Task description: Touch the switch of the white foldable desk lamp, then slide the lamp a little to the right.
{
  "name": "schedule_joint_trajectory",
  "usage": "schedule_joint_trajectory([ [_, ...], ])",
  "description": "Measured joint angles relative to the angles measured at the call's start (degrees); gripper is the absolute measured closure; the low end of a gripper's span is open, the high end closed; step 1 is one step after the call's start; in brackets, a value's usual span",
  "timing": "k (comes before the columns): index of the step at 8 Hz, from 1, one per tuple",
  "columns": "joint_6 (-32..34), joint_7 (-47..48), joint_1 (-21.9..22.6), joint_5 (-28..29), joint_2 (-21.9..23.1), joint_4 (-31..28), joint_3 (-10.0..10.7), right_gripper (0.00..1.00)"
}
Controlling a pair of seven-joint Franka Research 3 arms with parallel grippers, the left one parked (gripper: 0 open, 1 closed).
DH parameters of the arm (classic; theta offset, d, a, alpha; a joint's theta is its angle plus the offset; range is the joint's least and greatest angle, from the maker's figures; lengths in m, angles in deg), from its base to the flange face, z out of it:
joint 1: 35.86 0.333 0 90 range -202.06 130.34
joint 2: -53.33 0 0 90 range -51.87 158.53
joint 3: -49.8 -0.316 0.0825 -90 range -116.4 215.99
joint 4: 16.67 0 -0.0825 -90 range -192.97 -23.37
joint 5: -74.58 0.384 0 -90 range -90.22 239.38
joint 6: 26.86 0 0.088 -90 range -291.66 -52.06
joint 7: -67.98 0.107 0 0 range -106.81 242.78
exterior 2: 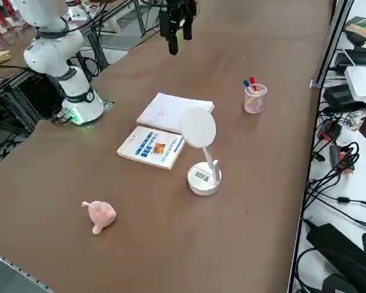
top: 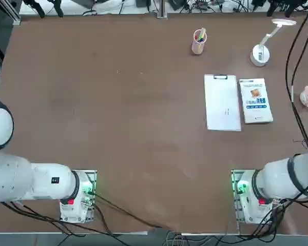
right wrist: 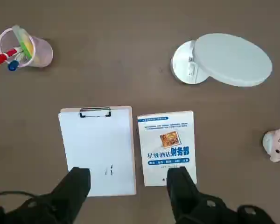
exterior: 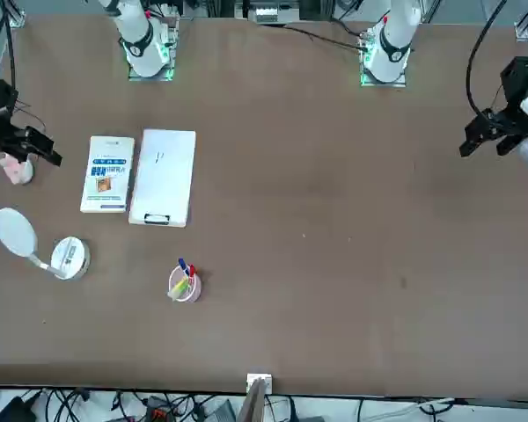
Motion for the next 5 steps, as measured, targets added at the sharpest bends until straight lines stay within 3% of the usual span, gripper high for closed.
schedule_joint_trajectory([
  [5,-0.3,0.0,0.0,-0.1,-1.2,0.0,-0.2,0.00],
])
